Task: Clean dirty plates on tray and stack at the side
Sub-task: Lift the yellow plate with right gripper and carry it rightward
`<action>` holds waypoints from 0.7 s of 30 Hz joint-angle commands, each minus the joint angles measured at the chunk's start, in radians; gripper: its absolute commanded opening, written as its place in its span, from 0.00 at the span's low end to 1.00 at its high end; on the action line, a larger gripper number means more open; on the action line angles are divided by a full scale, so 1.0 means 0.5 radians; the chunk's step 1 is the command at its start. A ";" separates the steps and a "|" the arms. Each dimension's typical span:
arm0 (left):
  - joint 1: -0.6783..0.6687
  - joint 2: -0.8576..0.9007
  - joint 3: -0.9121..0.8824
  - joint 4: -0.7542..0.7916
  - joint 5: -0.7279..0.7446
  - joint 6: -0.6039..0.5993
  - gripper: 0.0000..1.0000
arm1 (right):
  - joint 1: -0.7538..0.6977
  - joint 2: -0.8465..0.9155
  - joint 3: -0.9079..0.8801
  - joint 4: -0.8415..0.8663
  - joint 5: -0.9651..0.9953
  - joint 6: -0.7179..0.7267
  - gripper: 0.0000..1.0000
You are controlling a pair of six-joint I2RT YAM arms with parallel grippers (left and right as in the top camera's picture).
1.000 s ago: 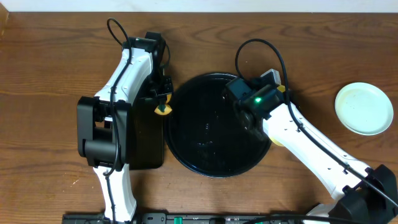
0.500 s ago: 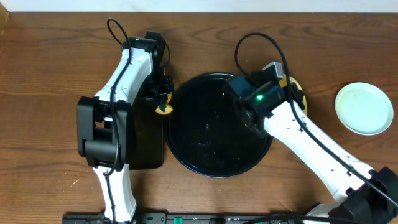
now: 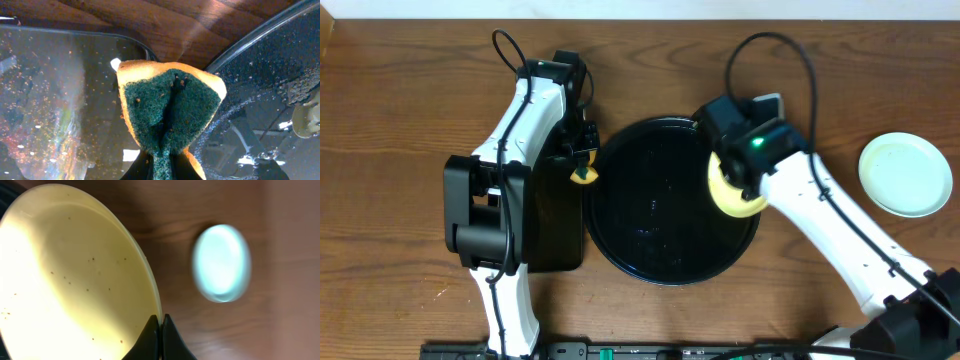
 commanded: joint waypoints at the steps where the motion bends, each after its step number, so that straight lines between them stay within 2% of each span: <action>1: 0.002 -0.043 -0.020 0.008 0.036 0.041 0.08 | -0.178 0.006 0.048 0.079 -0.417 0.145 0.01; 9: 0.002 -0.043 -0.020 0.011 0.036 0.040 0.08 | -0.930 0.006 0.055 0.121 -0.873 0.150 0.01; 15: 0.002 -0.043 -0.020 0.018 0.036 0.040 0.08 | -1.560 0.006 0.055 0.195 -1.192 -0.075 0.01; 21: 0.002 -0.043 -0.020 0.032 0.036 0.038 0.08 | -2.082 0.006 0.054 0.240 -1.284 -0.206 0.01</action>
